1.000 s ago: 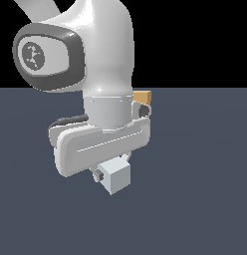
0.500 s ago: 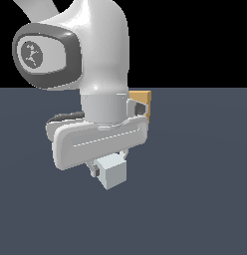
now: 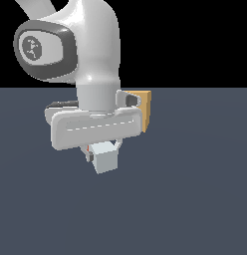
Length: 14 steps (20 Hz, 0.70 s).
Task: Insert the peg into the horizontal hole in a box.
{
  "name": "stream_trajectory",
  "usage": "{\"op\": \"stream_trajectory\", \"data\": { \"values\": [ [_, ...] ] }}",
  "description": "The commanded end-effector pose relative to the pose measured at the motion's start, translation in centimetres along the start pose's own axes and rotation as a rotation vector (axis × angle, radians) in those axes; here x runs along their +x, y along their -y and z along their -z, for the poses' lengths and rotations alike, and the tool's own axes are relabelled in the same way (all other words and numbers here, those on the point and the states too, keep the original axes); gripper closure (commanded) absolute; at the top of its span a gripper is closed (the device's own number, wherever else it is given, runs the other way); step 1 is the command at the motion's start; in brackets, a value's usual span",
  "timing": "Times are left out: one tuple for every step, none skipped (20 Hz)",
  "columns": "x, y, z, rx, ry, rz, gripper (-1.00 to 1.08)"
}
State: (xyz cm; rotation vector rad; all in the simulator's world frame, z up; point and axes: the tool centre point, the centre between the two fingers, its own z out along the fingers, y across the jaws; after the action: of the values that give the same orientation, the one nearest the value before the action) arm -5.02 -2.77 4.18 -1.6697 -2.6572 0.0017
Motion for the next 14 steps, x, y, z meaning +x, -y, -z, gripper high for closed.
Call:
{"op": "stream_trajectory", "data": {
  "values": [
    [1.1,-0.2,0.6,-0.004,0.001,-0.053,1.08],
    [1.5,-0.2,0.8,-0.004,0.001,-0.074,1.08],
    [1.9,-0.3,1.0,-0.004,0.001,-0.095,1.08],
    [2.4,-0.3,1.2,-0.004,0.001,-0.115,1.08],
    [2.8,-0.4,1.4,-0.004,0.001,-0.136,1.08],
    [3.2,-0.5,1.6,-0.004,0.001,-0.156,1.08],
    [3.6,-0.6,1.7,-0.004,0.001,-0.177,1.08],
    [4.1,-0.7,1.9,-0.004,0.001,-0.197,1.08],
    [4.5,-0.8,2.1,-0.004,0.001,-0.217,1.08],
    [4.9,-0.9,2.3,-0.004,0.001,-0.237,1.08],
    [5.3,-1.0,2.5,-0.004,0.001,-0.257,1.08],
    [5.7,-1.2,2.6,-0.004,0.001,-0.277,1.08],
    [6.1,-1.3,2.8,-0.004,0.001,-0.296,1.08],
    [6.5,-1.5,3.0,-0.004,0.001,-0.316,1.08]
  ]
}}
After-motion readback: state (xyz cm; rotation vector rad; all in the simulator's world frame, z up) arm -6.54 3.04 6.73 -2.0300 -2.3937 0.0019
